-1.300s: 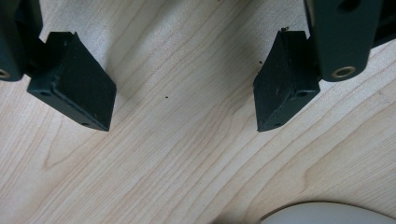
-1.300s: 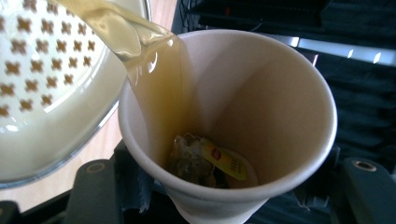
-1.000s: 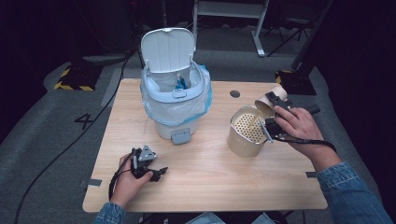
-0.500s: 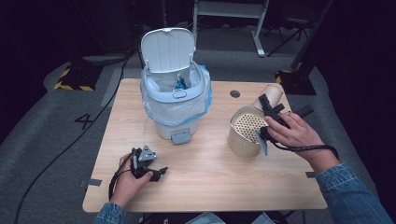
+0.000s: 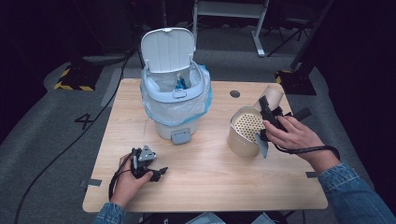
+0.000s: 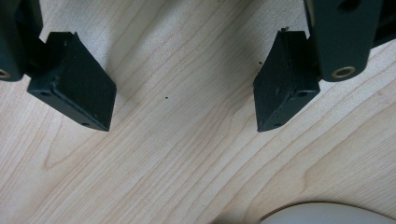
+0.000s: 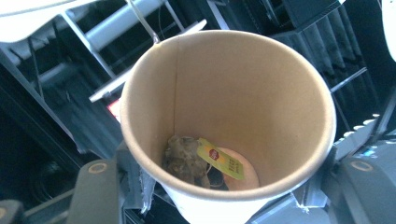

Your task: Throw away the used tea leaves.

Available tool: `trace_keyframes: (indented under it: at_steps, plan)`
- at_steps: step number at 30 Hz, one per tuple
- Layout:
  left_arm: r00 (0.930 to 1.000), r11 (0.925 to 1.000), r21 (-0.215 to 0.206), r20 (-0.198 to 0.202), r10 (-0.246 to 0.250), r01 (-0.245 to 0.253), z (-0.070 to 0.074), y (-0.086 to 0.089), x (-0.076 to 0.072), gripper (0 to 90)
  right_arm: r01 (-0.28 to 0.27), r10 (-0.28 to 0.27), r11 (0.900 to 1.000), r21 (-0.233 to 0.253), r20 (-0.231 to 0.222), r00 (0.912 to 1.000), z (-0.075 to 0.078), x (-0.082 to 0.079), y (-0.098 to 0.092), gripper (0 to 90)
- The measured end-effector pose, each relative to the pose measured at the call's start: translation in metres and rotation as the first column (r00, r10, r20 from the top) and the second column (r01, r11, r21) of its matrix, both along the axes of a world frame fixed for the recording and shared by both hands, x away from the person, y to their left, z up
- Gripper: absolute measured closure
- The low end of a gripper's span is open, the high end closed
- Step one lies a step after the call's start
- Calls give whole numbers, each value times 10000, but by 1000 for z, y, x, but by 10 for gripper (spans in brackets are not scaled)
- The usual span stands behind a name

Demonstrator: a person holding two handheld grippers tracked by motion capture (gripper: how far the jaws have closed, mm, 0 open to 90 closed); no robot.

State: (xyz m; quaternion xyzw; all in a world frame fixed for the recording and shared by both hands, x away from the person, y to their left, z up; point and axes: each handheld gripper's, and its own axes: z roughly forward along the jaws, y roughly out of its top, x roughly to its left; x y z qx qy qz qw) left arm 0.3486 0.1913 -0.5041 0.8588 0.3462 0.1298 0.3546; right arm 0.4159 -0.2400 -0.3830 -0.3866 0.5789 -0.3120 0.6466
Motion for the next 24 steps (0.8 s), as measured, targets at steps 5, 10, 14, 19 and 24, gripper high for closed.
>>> trace_keyframes:
  at_steps: [5,10,14,19,24]
  plan:
    - [10000,10000,2,1,-1,1,0,0,0,216,42,-43,10000,8,345,9994,2,-3,-2,379]
    - [10000,10000,-1,0,4,-4,0,0,0,216,60,-56,9999,-115,328,9994,3,-3,-2,380]
    - [10000,10000,-2,0,5,-5,0,0,0,216,81,-74,9998,-203,323,9994,4,-2,-2,381]
    - [10000,10000,-1,1,2,-2,0,0,0,216,22,-12,9997,-231,437,9990,10,-5,-3,382]
    - [10000,10000,-2,-11,7,-7,0,0,0,216,126,-101,9992,-371,683,9976,18,-7,-2,384]
